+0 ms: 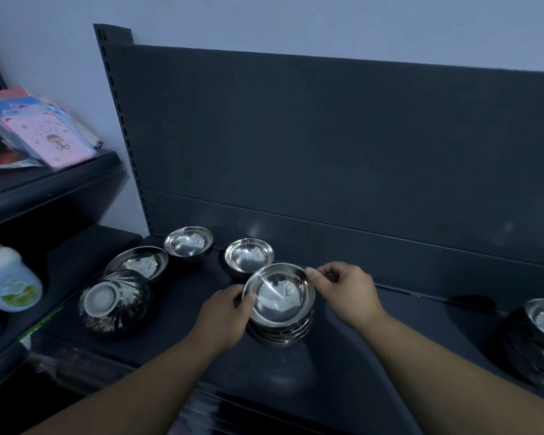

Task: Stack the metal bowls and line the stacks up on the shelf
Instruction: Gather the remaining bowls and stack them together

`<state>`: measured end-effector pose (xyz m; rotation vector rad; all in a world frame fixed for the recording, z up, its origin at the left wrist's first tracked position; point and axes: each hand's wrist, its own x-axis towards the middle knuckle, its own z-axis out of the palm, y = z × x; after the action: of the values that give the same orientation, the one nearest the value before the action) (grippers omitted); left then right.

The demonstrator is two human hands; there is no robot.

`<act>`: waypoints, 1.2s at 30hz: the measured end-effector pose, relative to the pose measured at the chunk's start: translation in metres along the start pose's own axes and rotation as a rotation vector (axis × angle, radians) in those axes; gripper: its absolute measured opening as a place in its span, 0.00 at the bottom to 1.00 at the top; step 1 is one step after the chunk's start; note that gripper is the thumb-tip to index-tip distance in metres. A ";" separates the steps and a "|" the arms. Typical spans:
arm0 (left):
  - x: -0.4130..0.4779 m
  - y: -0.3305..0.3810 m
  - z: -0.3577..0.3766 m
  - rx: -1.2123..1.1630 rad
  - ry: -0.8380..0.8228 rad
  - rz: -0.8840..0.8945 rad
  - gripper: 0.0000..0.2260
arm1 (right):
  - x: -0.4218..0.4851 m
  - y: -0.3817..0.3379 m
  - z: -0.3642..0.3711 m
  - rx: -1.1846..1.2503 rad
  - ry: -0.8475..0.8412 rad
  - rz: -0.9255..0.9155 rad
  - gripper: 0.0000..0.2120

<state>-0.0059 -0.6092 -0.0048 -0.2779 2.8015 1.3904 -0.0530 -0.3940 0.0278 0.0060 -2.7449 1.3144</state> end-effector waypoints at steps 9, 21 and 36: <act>-0.013 0.005 0.005 -0.455 -0.204 -0.063 0.10 | -0.035 0.020 0.010 0.191 -0.295 0.138 0.24; -0.028 0.037 0.056 -0.467 -0.417 0.038 0.13 | -0.078 0.060 -0.036 0.425 -0.239 0.146 0.42; -0.078 0.146 0.212 -0.401 -0.447 0.163 0.36 | -0.109 0.185 -0.186 0.364 -0.146 0.174 0.48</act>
<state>0.0317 -0.3427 -0.0125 0.2440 2.2167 1.7794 0.0630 -0.1371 -0.0100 -0.1158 -2.6244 1.9160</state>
